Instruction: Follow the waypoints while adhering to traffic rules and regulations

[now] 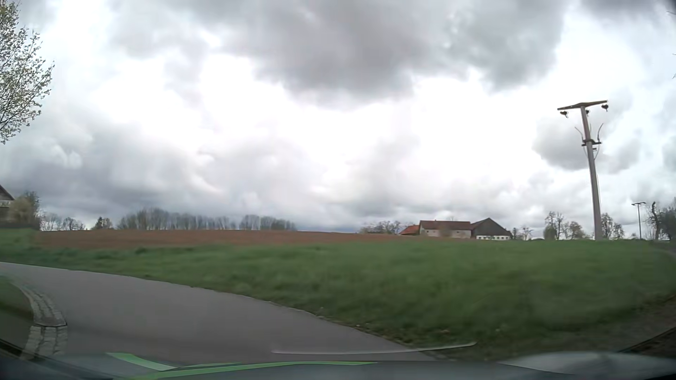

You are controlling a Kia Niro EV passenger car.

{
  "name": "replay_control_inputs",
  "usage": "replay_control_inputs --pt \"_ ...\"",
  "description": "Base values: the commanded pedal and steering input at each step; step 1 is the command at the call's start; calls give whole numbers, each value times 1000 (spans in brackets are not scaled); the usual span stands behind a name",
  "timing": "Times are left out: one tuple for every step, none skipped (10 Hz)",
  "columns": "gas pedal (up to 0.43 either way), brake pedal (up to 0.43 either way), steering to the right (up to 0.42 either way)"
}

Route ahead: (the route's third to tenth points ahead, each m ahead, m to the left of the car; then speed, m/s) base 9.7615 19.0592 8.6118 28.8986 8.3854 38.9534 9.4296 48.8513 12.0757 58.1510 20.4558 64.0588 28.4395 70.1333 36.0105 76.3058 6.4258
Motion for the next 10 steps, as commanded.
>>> replay_control_inputs --pt "98 0 -323" --pt "110 0 -332" --pt "138 0 -341" --pt "138 0 -349" --pt "197 0 -356" --pt "197 0 -366" --pt "197 0 -372" --pt "197 0 -375" --pt "197 0 -375" --pt "197 0 -375"
